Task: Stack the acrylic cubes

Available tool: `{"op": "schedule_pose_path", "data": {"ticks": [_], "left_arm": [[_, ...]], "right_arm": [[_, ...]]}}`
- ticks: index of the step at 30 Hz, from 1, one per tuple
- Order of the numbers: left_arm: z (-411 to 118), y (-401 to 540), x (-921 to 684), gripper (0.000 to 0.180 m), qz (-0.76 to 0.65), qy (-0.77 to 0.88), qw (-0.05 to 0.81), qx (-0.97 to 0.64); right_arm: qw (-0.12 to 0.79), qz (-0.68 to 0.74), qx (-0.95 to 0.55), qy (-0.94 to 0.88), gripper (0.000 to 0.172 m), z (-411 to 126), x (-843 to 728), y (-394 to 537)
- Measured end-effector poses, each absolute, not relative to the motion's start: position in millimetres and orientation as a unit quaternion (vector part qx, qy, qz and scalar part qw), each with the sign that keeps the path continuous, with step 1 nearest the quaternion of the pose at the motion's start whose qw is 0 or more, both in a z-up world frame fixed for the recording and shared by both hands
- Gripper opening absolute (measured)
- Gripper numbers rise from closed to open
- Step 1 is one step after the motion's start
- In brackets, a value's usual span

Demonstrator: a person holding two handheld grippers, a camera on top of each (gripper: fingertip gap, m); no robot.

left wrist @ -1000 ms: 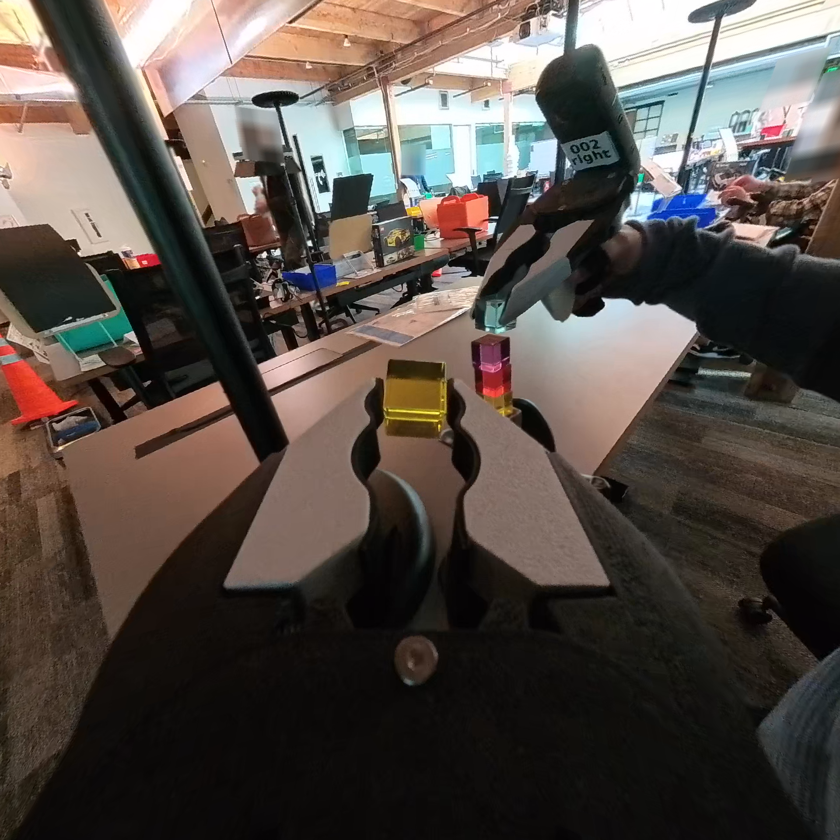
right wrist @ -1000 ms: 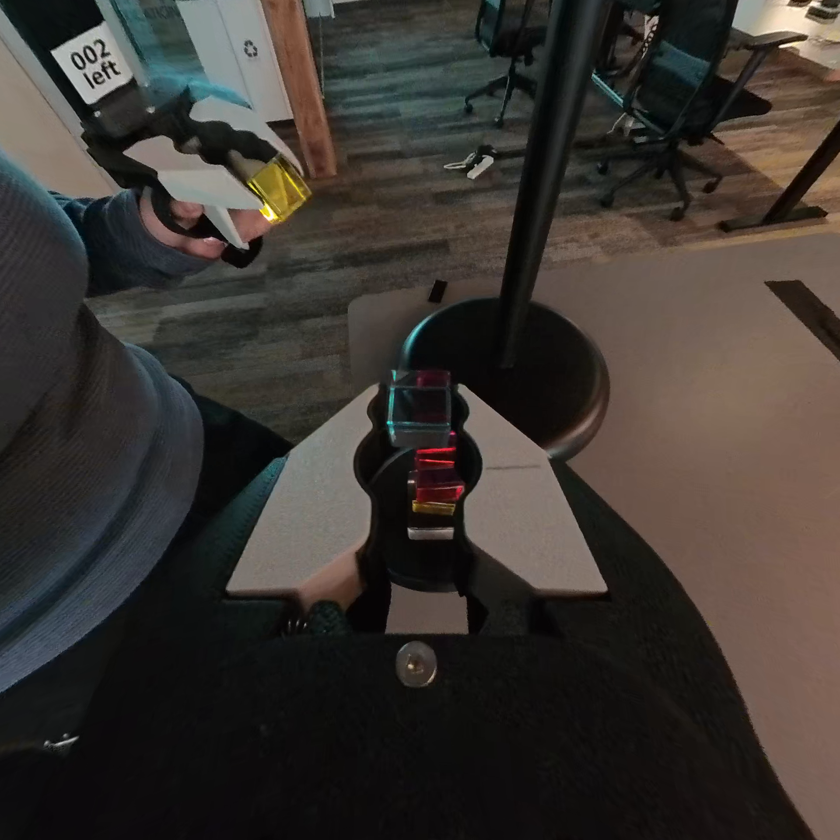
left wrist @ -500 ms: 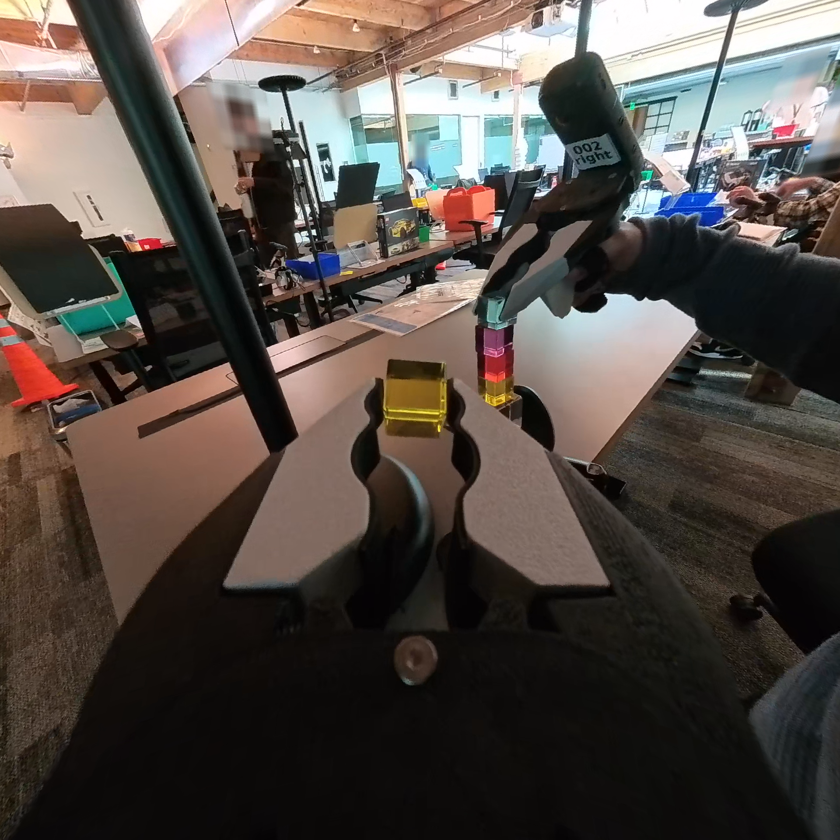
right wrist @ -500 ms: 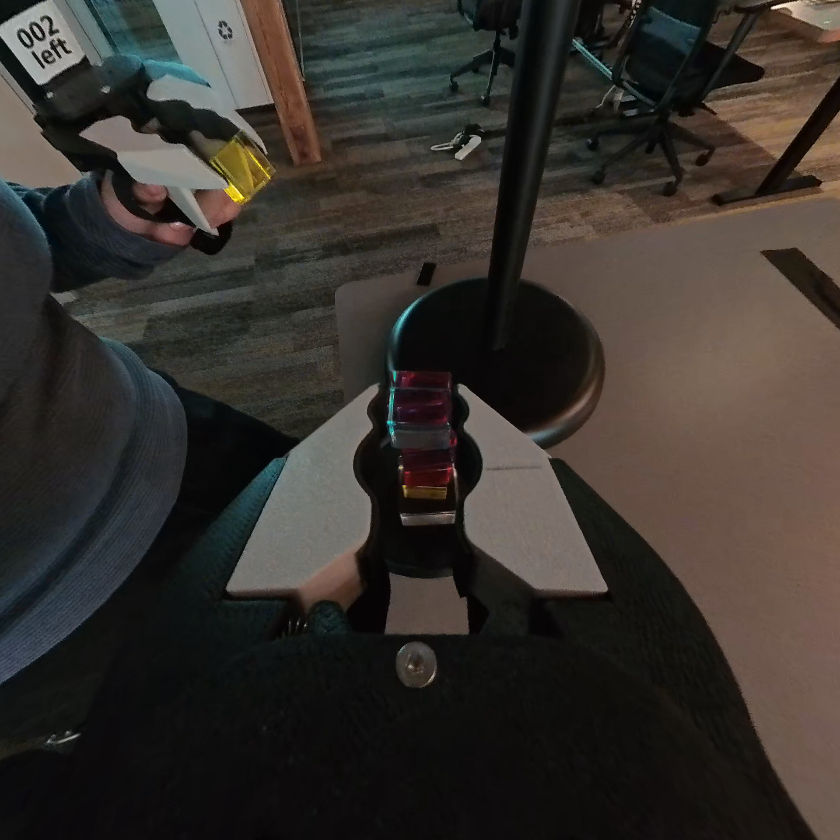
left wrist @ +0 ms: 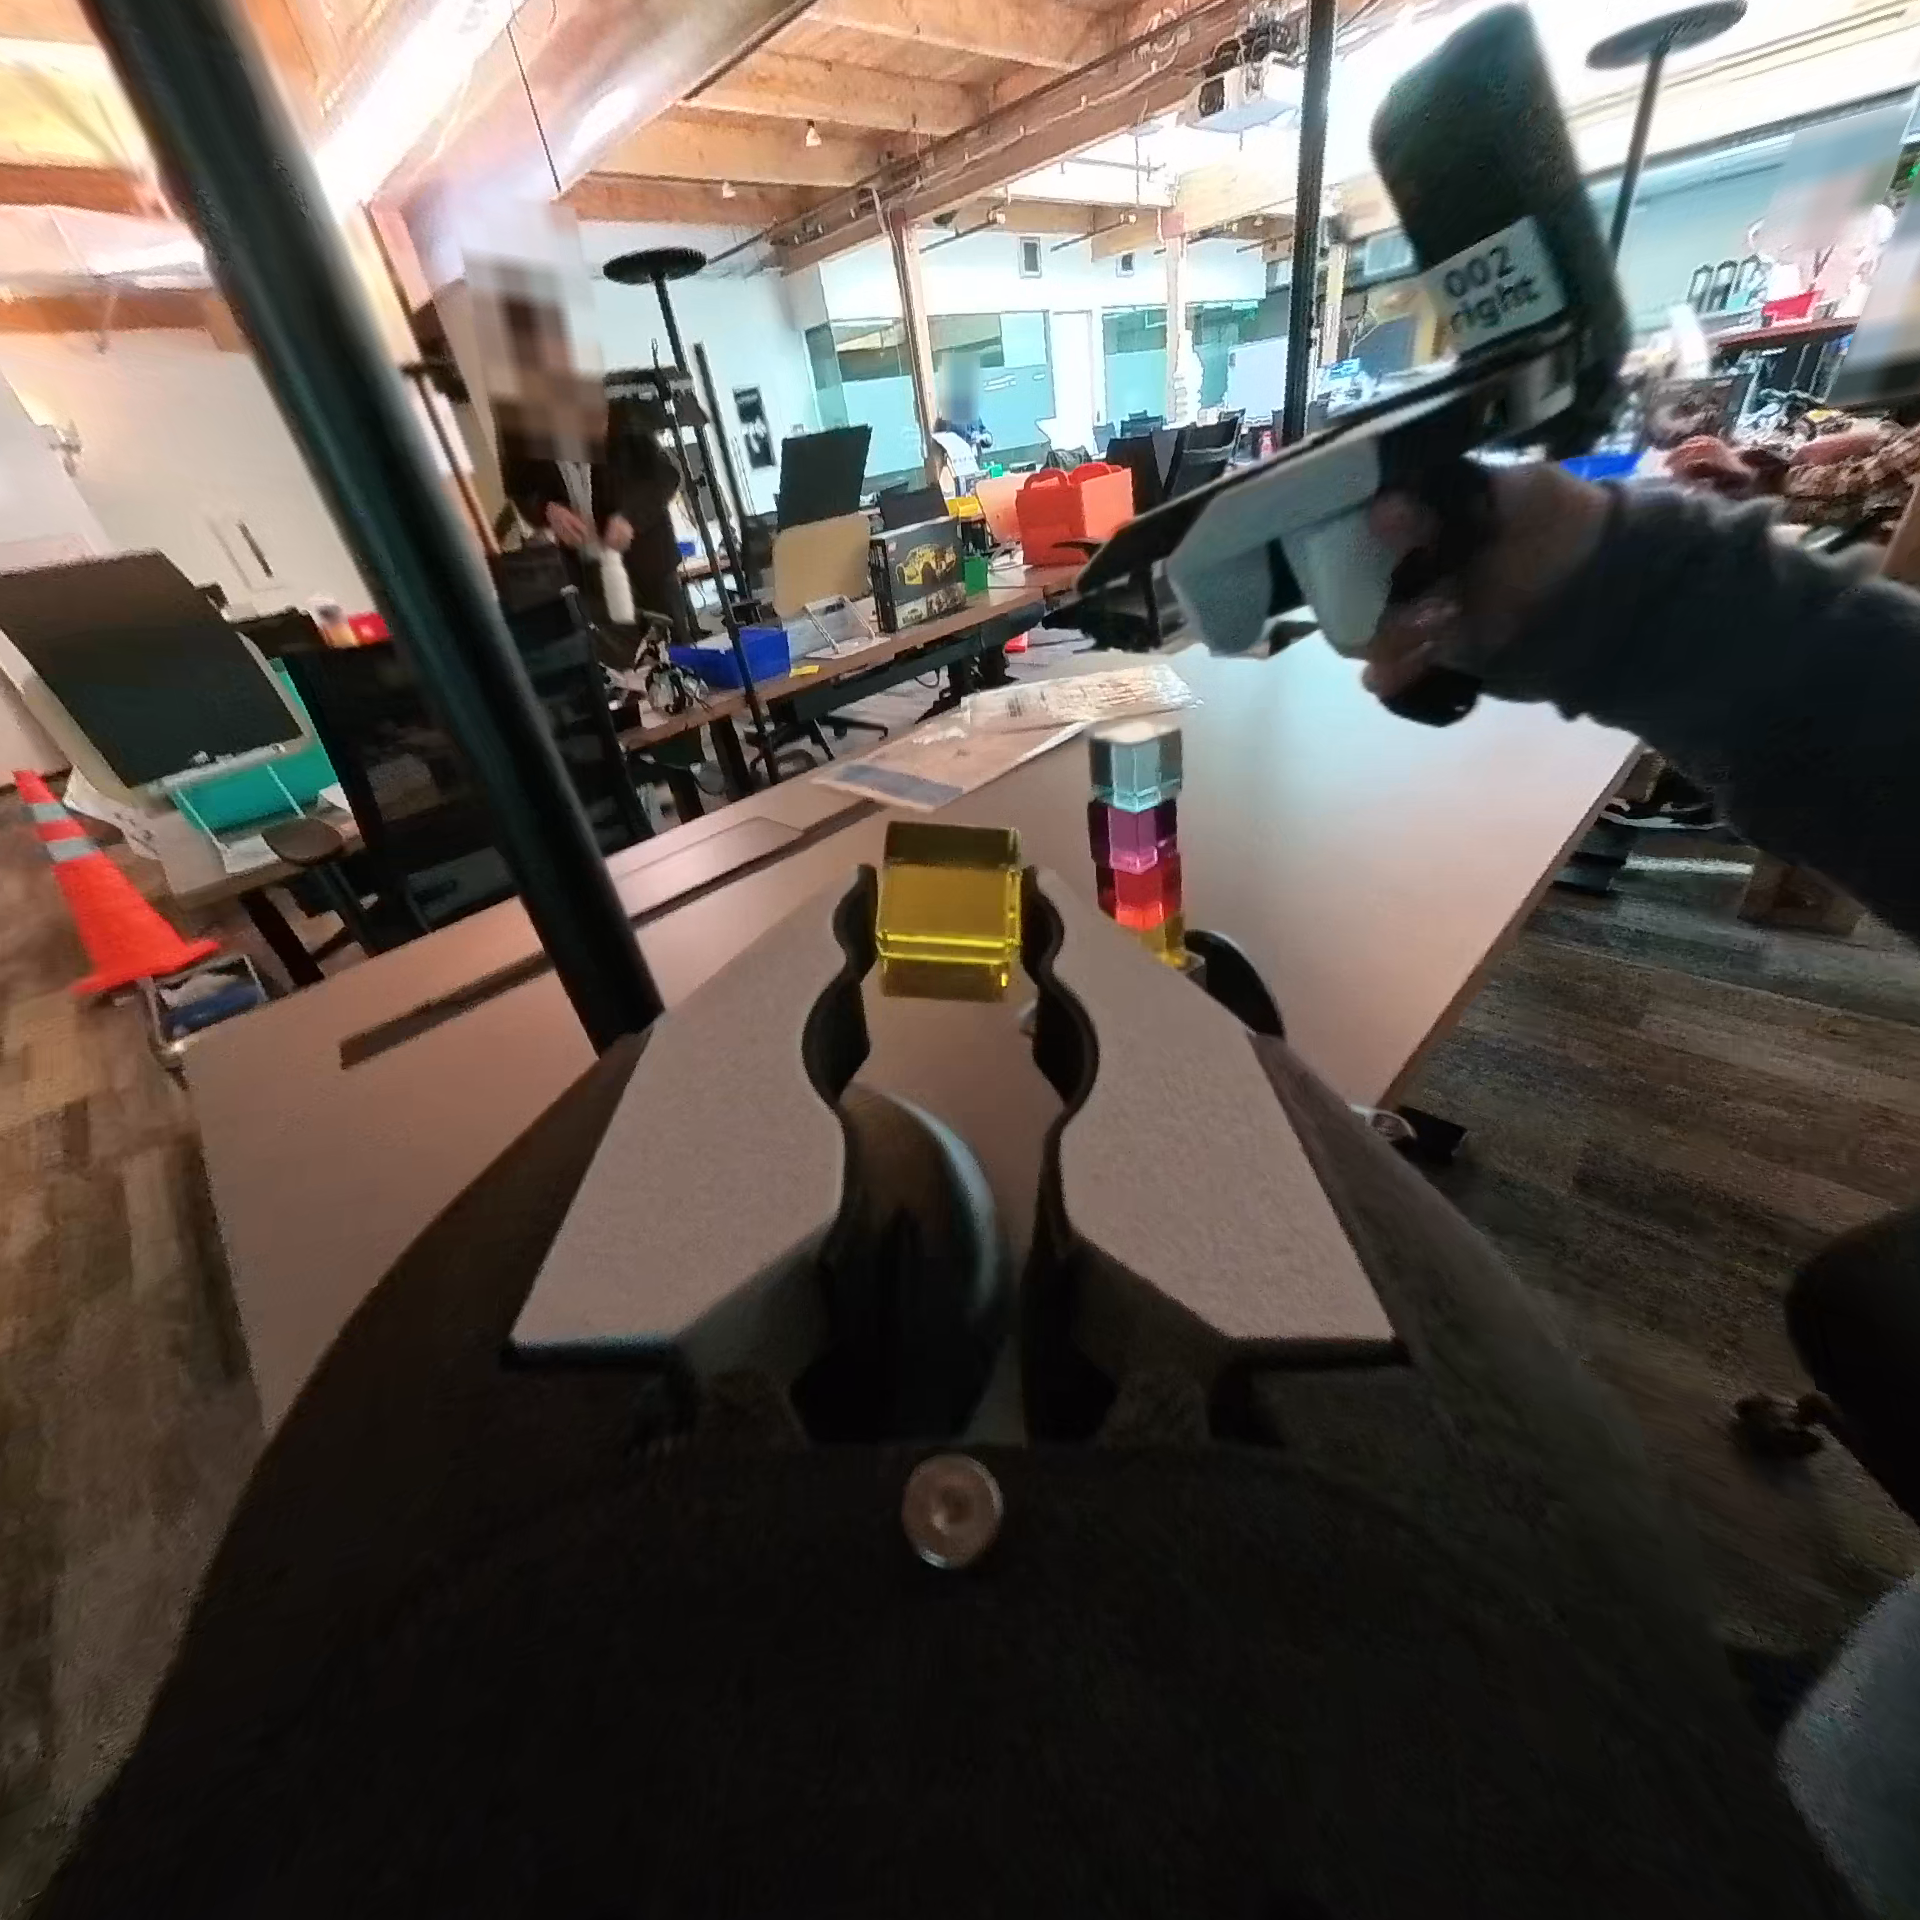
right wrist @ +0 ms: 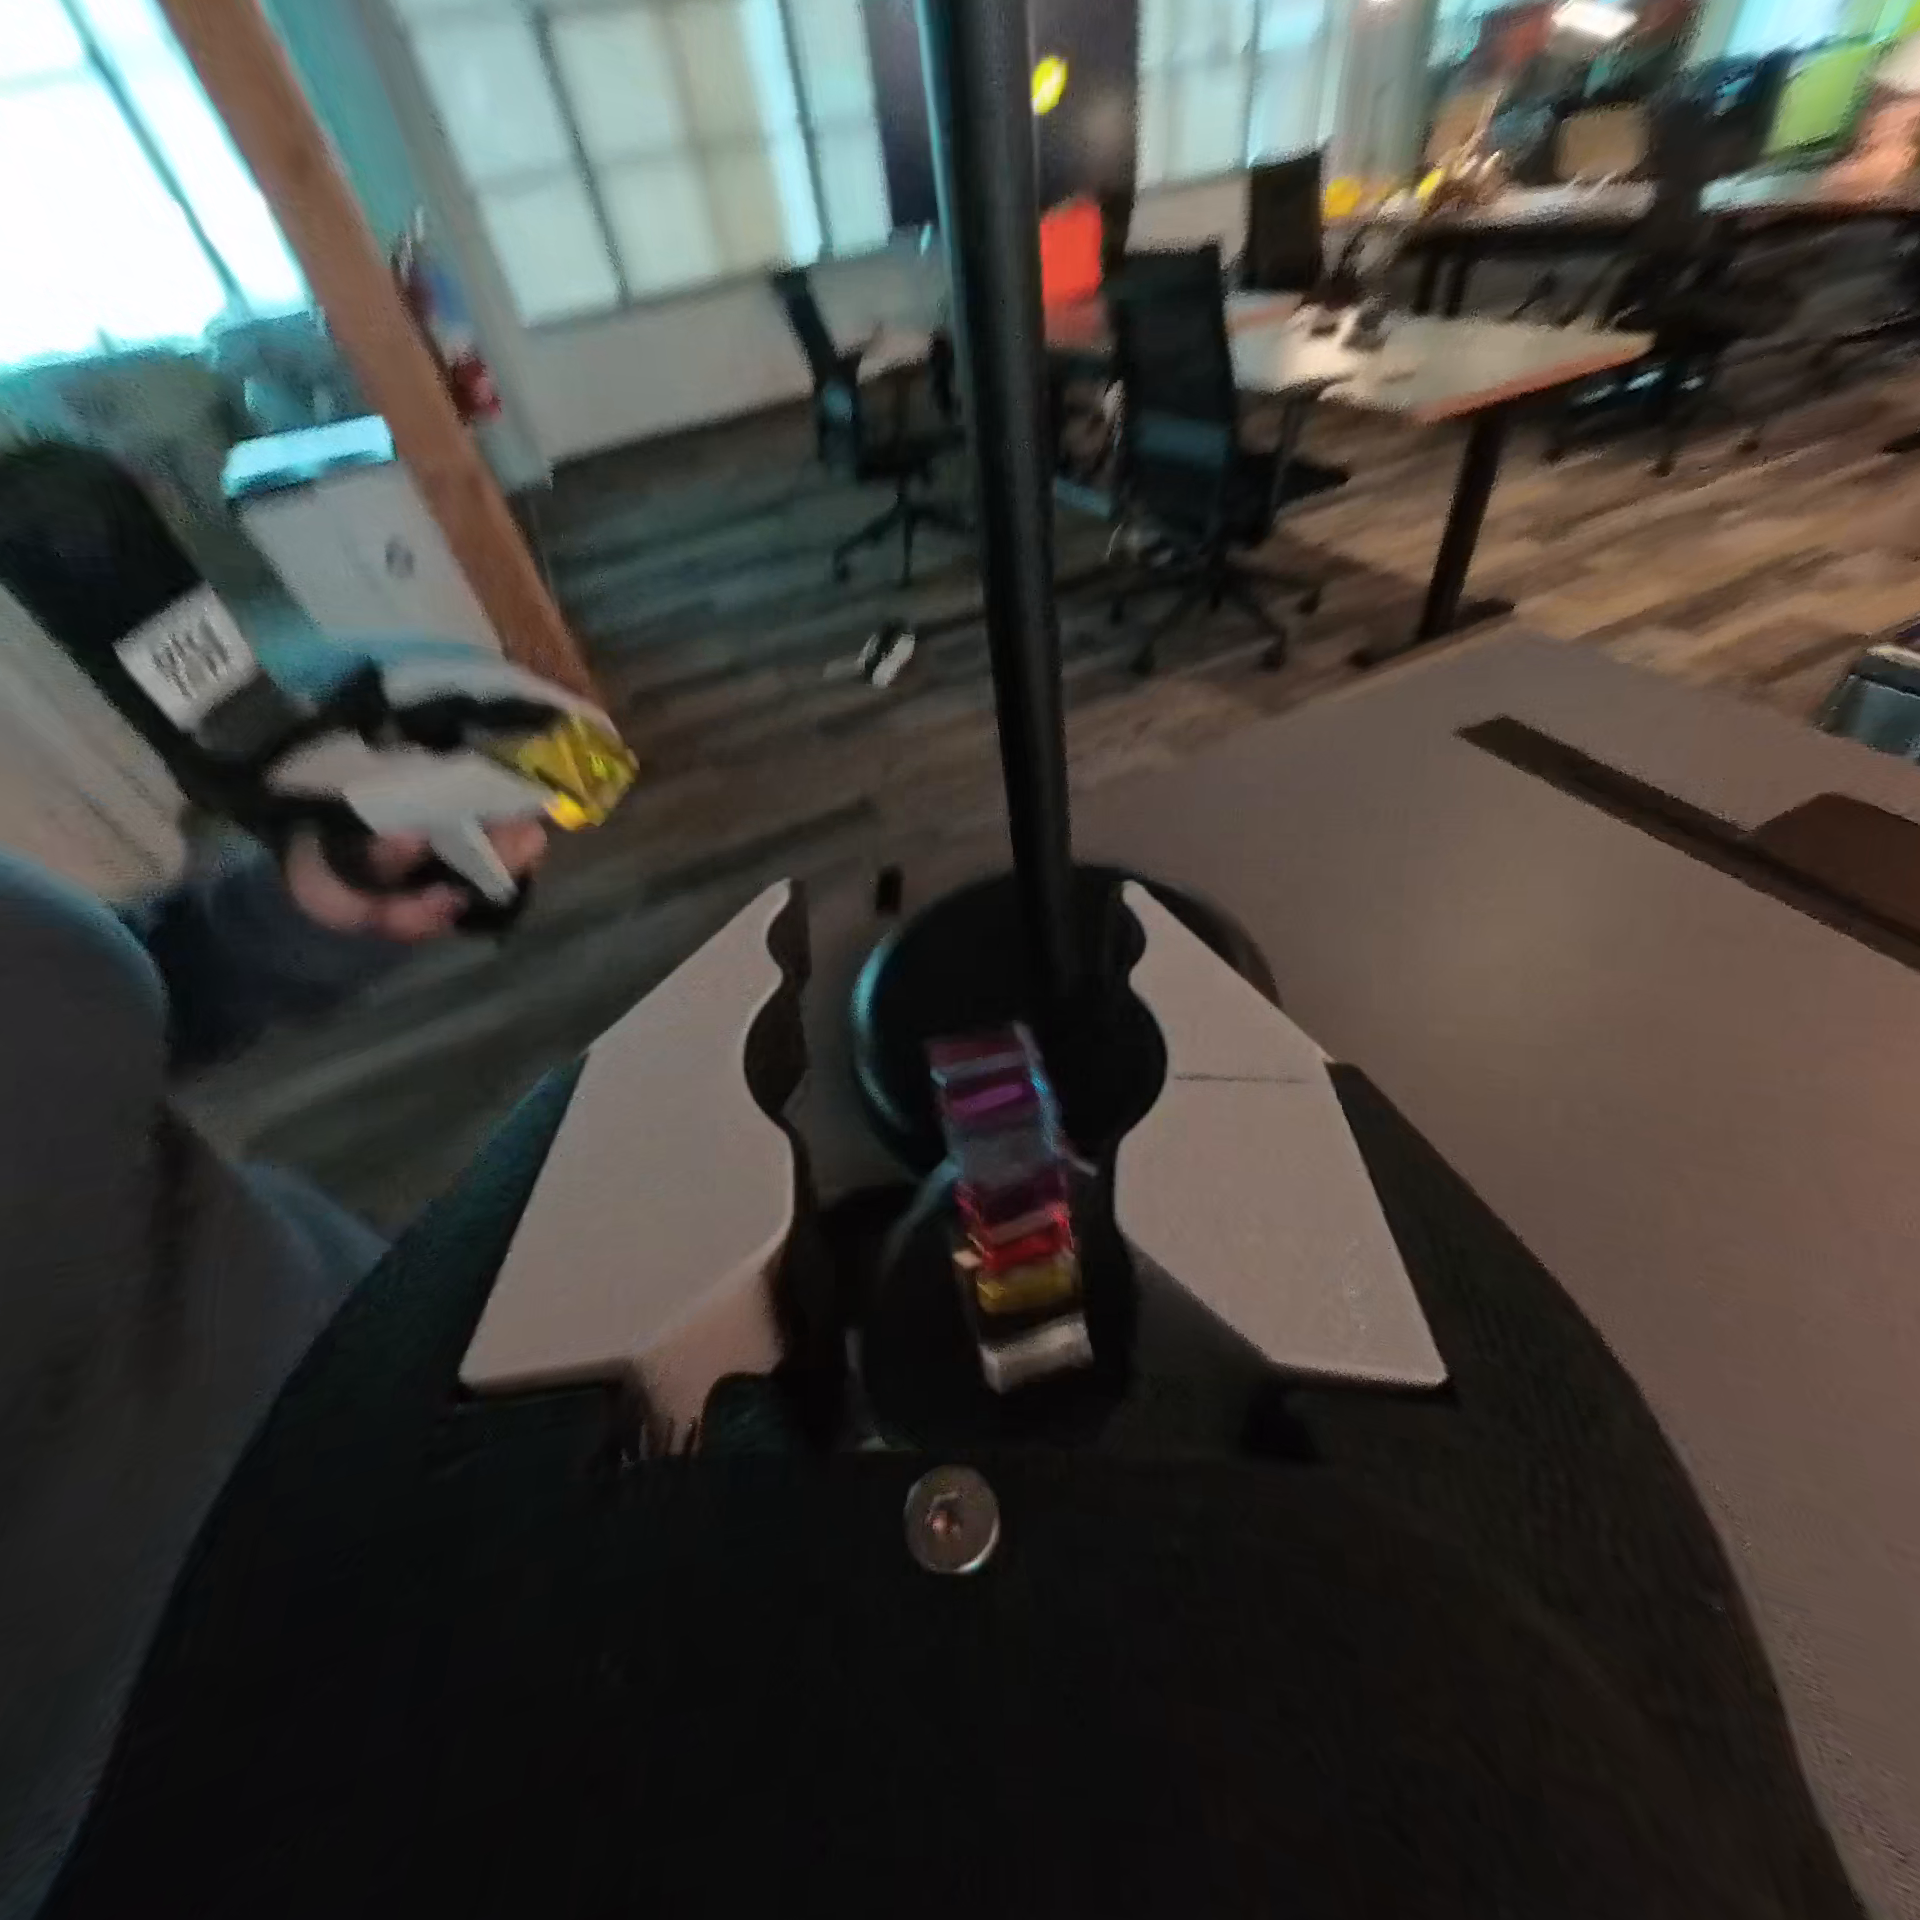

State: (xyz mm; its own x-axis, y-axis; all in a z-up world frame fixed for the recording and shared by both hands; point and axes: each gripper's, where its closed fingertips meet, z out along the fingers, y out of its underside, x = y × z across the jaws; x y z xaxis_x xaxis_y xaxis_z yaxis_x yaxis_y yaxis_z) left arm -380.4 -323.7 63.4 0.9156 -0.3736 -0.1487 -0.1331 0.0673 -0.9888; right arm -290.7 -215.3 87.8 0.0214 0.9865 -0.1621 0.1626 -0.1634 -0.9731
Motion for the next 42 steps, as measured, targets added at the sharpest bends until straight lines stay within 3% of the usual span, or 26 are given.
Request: {"op": "schedule_pose_path", "data": {"ticks": [2,10,12,15,22,26,33,42], "left_arm": [[71,-318,-372,0.026,-0.068,0.207,0.715,-0.664],[91,-309,-336,0.027,0.030,0.300,0.742,-0.598],[91,-309,-331,0.027,0.040,0.311,0.741,-0.594],[88,-308,-328,0.027,0.057,0.320,0.739,-0.590],[91,-310,-326,0.033,0.047,0.301,0.759,-0.575],[94,-312,-337,0.045,0.048,0.287,0.760,-0.581],[91,-315,-368,0.046,0.040,0.244,0.756,-0.606],[88,-320,-381,0.046,0.017,0.216,0.752,-0.623]], "right_arm": [[0.406,0.536,-0.586,-0.452,0.044,103,-300,-239],[0.277,0.637,-0.599,-0.398,0.050,89,-352,-313],[0.257,0.657,-0.591,-0.391,0.040,89,-354,-319],[0.255,0.646,-0.591,-0.410,0.025,83,-352,-321],[0.288,0.606,-0.591,-0.447,0.025,84,-345,-318],[0.349,0.554,-0.596,-0.464,0.025,92,-327,-294],[0.426,0.426,-0.599,-0.528,0.025,106,-291,-237],[0.314,0.373,-0.573,-0.658,0.025,75,-281,-218]]}}
